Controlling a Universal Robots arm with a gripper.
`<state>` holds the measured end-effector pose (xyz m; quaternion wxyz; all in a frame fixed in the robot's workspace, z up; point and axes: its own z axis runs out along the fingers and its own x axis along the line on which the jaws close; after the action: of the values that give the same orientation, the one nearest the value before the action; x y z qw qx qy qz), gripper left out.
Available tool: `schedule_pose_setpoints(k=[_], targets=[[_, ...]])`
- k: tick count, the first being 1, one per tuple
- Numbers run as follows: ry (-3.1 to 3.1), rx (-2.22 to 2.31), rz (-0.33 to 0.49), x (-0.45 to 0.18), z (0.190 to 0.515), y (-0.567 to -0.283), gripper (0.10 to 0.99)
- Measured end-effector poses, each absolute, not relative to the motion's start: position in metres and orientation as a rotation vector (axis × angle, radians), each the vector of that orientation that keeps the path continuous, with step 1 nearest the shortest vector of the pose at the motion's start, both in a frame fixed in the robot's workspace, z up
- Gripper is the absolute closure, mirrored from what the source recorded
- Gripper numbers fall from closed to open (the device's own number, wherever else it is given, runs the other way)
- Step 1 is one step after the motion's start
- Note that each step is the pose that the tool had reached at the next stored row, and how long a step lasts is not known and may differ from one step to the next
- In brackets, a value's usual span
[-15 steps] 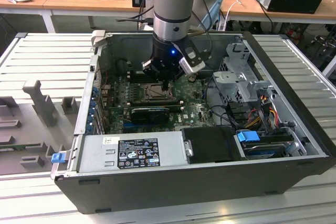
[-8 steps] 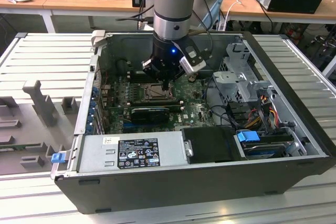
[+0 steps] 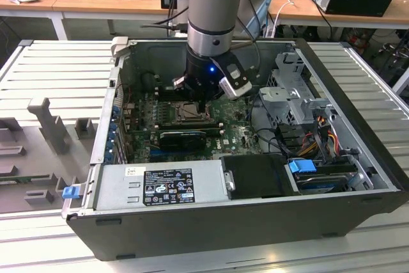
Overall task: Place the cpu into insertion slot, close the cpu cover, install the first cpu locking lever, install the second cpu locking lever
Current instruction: 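Install the second cpu locking lever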
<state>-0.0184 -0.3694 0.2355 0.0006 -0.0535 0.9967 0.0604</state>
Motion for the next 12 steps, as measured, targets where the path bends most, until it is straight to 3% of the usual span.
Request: schedule_pose_setpoints(k=[12], targets=[[3.126, -0.169, 0.235, -0.04, 0.222, -0.381, 0.98]])
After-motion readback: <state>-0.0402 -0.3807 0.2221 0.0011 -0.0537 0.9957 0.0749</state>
